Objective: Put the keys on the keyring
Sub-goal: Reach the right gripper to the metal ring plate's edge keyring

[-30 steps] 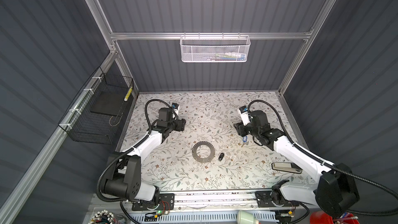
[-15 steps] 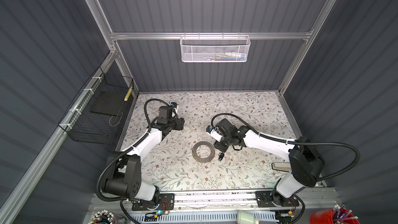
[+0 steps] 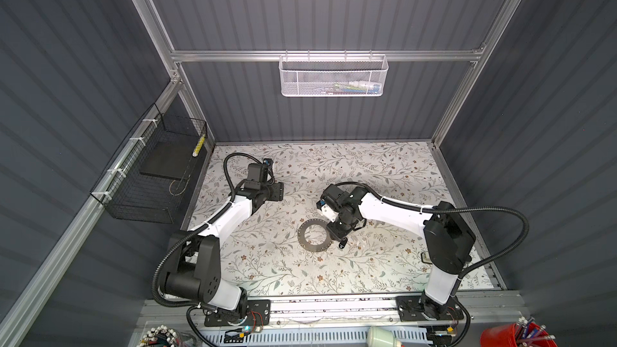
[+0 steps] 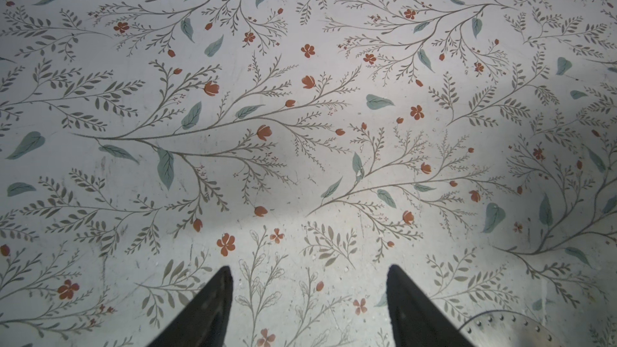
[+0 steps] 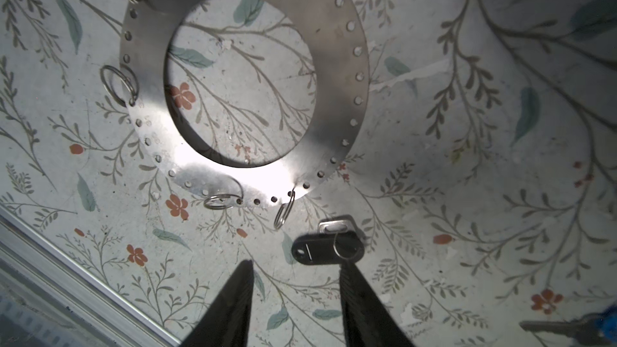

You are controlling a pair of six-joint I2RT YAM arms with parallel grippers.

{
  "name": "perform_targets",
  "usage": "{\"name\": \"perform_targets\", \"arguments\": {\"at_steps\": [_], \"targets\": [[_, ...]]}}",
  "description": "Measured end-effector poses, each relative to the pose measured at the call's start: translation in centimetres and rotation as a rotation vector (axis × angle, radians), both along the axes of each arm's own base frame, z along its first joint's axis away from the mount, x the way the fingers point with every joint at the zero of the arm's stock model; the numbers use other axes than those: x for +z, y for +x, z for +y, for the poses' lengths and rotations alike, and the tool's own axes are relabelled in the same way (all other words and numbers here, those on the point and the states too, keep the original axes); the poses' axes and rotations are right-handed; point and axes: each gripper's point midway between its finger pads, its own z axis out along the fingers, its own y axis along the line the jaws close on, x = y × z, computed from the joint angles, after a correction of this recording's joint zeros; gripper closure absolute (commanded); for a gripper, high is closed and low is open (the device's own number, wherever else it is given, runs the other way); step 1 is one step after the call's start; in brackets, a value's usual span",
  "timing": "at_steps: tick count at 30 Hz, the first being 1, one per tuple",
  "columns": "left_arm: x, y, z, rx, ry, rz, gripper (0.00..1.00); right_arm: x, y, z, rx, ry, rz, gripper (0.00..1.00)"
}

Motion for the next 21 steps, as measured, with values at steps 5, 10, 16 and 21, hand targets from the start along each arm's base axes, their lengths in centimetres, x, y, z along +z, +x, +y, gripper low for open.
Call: {"name": "perform_targets", "arguments": {"at_steps": [5, 10, 16, 21], "targets": [[-0.1, 0.0, 0.1, 0.006, 0.007, 0.003, 0.27, -0.9, -0.4, -0.1, -0.023, -0.038, 0.038, 0.58], [0.2, 0.2, 0.3, 0.014, 0.014, -0.004, 0.26, -1.4, -0.9, -0.2, -0.028, -0.061, 0.064, 0.59], [0.0, 0.2, 0.5, 0.021, 0.023, -0.001, 0.26, -1.3, -0.7, 0.4, -0.029, -0.054, 0.077, 0.60], [-0.3, 0.2, 0.6, 0.024, 0.029, 0.009, 0.25, -1.7, -0.5, 0.8, -0.028, -0.064, 0.096, 0.60]]}}
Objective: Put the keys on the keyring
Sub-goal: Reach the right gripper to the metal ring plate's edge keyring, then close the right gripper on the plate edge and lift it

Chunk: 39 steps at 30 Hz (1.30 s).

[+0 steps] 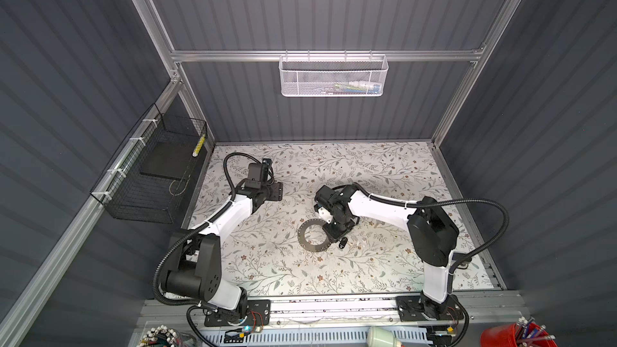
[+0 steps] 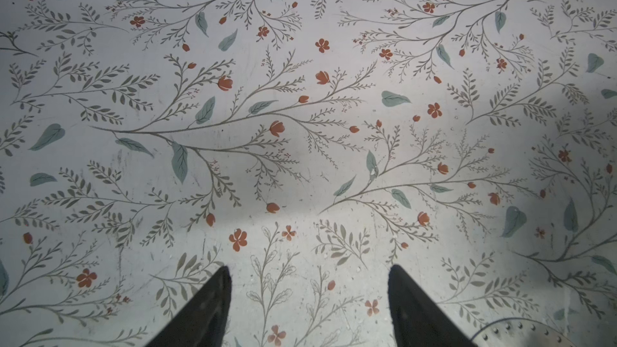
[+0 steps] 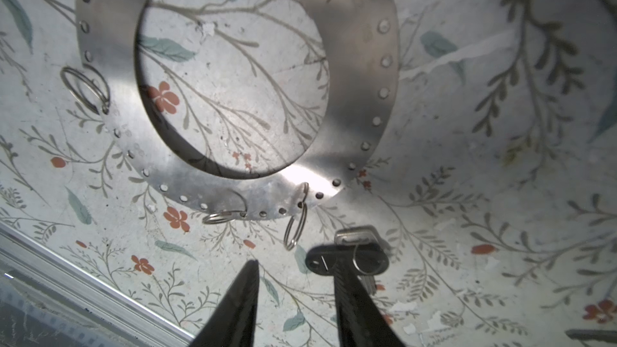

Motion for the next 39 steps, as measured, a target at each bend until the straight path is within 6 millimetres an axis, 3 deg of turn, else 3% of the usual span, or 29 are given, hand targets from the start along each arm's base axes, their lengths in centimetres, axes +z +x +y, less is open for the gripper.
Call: {"name": "perform_targets", "arguments": {"at_steps": [31, 39], "targets": [[0.1, 0.2, 0.3, 0.012, 0.015, 0.003, 0.25, -1.5, -0.3, 0.5, 0.003, -0.108, 0.129, 0.76], [0.1, 0.2, 0.3, 0.012, 0.015, 0.002, 0.25, -1.5, -0.6, 0.4, 0.010, -0.108, 0.147, 0.86]]}}
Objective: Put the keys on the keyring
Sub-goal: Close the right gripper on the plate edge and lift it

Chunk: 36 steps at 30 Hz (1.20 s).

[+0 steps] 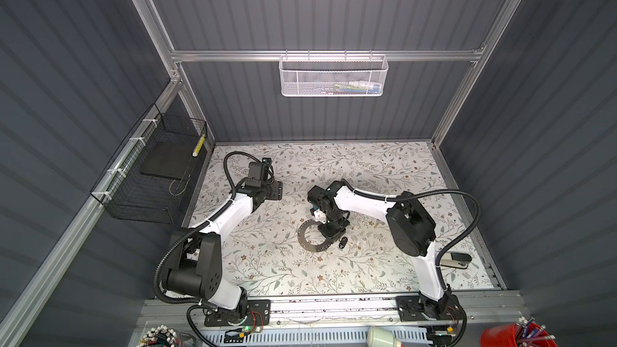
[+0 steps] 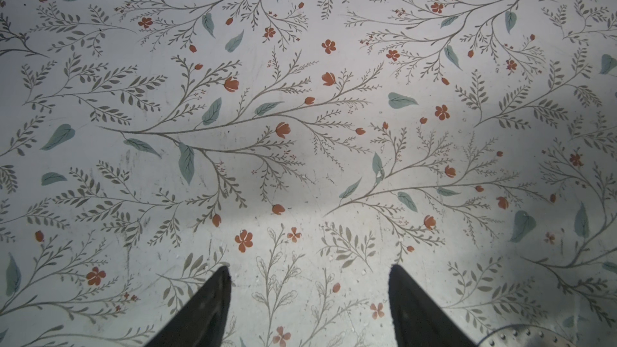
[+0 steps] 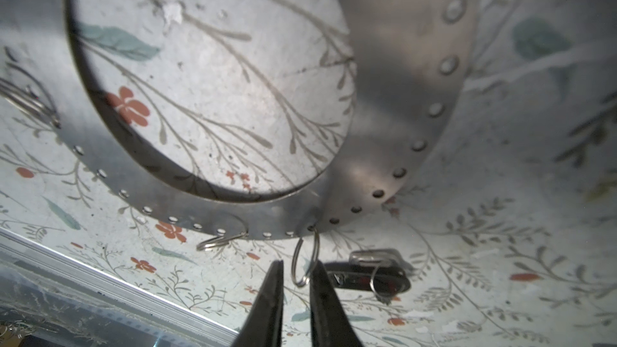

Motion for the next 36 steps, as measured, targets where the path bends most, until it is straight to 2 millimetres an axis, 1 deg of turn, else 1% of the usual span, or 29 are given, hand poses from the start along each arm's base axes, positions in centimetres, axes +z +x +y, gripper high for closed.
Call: {"name": "perform_targets", "arguments": {"at_steps": [3, 13, 18, 21, 23, 24, 27, 28, 30, 31, 32, 33, 36], "targets": [[0.0, 0.0, 0.0, 0.000, 0.000, 0.000, 0.25, 0.0, -0.1, -0.1, 0.004, -0.001, 0.005, 0.90], [0.0, 0.0, 0.1, 0.004, 0.005, -0.001, 0.25, 0.1, -0.2, -0.2, -0.002, -0.006, 0.008, 0.98], [0.0, 0.0, 0.1, 0.002, 0.009, -0.002, 0.25, 0.2, 0.0, -0.2, 0.001, -0.001, -0.010, 1.00], [0.2, 0.1, 0.1, -0.011, 0.016, -0.012, 0.26, 0.7, 0.5, -0.5, 0.012, 0.015, -0.065, 1.00], [0.9, -0.1, -0.1, -0.030, 0.008, -0.045, 0.27, 1.6, 1.0, -0.9, 0.032, 0.035, -0.127, 1.00], [1.6, -0.3, -0.2, -0.043, -0.004, -0.078, 0.27, 2.2, 1.2, -1.0, 0.043, 0.049, -0.158, 1.00], [3.8, -1.3, -0.6, -0.079, -0.040, -0.177, 0.35, 4.8, 2.3, -1.0, 0.099, 0.127, -0.292, 1.00], [4.6, -1.5, -0.7, -0.091, -0.051, -0.207, 0.35, 5.6, 2.6, -1.0, 0.117, 0.152, -0.332, 1.00], [6.2, -1.6, -1.1, -0.111, -0.074, -0.258, 0.36, 7.8, 3.3, -0.8, 0.165, 0.227, -0.444, 1.00], [6.8, -1.7, -1.3, -0.120, -0.084, -0.274, 0.36, 8.5, 3.6, -0.7, 0.180, 0.253, -0.481, 1.00], [7.5, -1.7, -1.5, -0.131, -0.097, -0.288, 0.38, 9.4, 3.9, -0.6, 0.203, 0.289, -0.530, 1.00], [7.9, -1.8, -1.7, -0.139, -0.107, -0.295, 0.42, 10.2, 4.1, -0.5, 0.230, 0.323, -0.576, 1.00], [9.2, -2.1, -1.9, -0.149, -0.130, -0.315, 0.43, 11.9, 4.8, -0.1, 0.296, 0.407, -0.677, 1.00]]}}
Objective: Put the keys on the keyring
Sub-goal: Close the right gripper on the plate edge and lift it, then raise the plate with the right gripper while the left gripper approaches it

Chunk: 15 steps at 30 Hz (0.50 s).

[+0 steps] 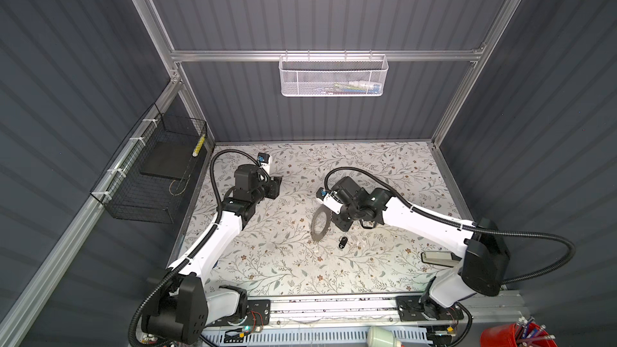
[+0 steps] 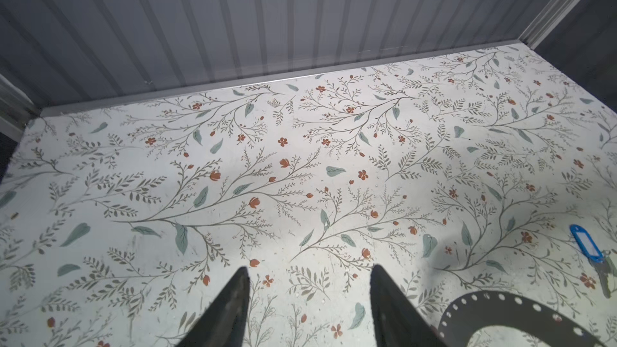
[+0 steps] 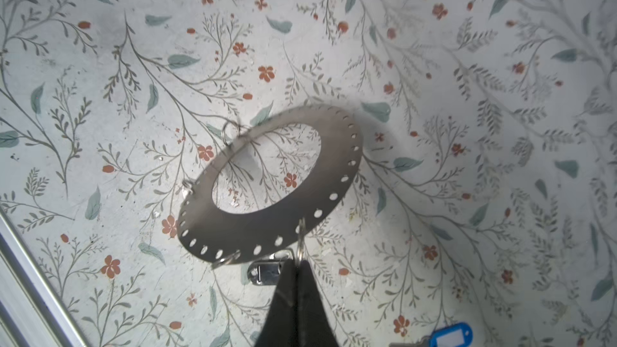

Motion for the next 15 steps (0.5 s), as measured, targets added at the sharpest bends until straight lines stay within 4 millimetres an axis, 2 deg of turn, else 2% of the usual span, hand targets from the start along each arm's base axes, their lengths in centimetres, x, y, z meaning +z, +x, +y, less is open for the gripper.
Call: {"name": "perform_targets", "arguments": {"at_steps": [6, 10, 12, 15], "targets": [[2.8, -2.0, -0.8, -0.058, -0.071, -0.036, 0.45, 3.4, 2.1, 1.3, 0.100, 0.162, -0.132, 1.00], [4.9, -3.8, -1.9, -0.146, -0.106, -0.112, 0.47, 6.8, 3.4, 1.8, 0.190, 0.293, -0.170, 1.00], [5.2, -4.7, -2.6, -0.216, -0.100, -0.156, 0.48, 8.3, 3.5, 1.9, 0.255, 0.344, -0.207, 1.00], [4.4, -6.6, -4.2, -0.380, -0.057, -0.217, 0.45, 10.1, 3.1, 2.2, 0.339, 0.413, -0.246, 1.00]]}}
